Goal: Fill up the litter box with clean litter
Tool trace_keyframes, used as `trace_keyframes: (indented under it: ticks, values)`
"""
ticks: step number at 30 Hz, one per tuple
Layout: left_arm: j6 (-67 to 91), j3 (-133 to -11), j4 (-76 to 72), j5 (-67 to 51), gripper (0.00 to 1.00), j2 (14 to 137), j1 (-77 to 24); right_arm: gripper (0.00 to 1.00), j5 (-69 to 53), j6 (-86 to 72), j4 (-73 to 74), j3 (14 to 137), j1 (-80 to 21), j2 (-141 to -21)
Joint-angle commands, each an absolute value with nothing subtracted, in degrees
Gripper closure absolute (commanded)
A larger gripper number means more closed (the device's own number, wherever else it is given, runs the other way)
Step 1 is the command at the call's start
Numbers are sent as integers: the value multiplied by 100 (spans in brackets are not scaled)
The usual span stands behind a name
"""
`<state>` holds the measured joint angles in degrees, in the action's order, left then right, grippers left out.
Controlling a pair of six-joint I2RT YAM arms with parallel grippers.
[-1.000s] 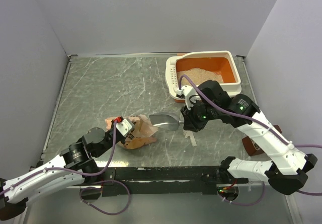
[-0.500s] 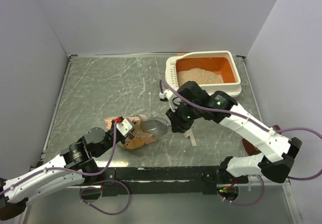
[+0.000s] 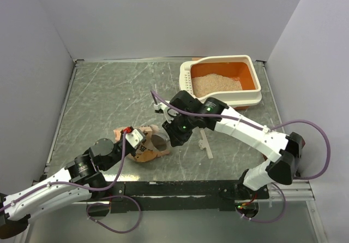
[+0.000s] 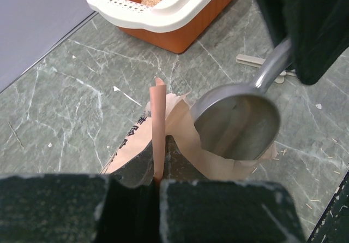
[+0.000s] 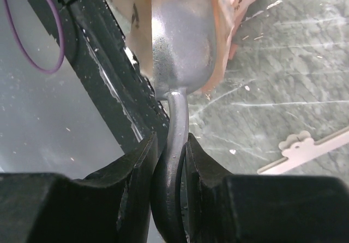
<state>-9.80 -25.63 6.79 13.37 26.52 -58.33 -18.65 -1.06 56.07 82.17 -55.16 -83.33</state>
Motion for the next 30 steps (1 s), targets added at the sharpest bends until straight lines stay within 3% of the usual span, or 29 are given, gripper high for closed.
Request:
trace_keyframes:
  ticks: [1,8,17,30]
  values:
    - [-914,-2795,659,1406,99,2584,-5836,100,-1856,-351,5466,8665,-5564,-8708]
    - [-932,-2786,633,1310,99,2522,-5845,100,-1074,-431,6080,9367,-5564,-9333]
    - [-905,-2795,624,1187,99,2531,-5845,100,-1160,-106,7382,10266,-5599,-10309]
    - [-932,-2786,624,1204,99,2399,-5845,100,-2531,-404,6241,9976,-5599,-11302]
